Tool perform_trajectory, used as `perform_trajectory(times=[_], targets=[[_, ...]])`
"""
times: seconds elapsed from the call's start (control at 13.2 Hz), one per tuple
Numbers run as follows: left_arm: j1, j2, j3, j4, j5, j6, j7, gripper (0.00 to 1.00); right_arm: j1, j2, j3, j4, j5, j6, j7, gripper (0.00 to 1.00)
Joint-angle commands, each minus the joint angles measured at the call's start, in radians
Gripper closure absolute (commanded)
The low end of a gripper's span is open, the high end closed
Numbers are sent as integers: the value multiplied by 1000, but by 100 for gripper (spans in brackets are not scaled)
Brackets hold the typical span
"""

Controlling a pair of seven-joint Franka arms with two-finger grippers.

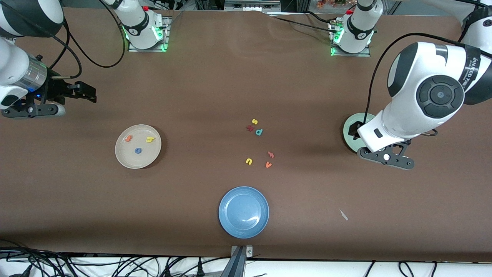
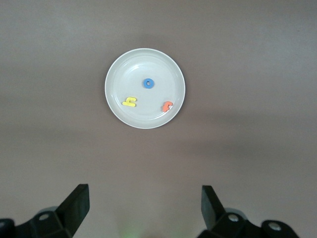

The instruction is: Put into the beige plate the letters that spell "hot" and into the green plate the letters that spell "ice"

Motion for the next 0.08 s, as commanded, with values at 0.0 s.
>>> perform_trajectory(times=[0.0], targets=[[18,-83,11,-6,-37,-20,15,0,0,38,-2,66,20,-34,-10,0]])
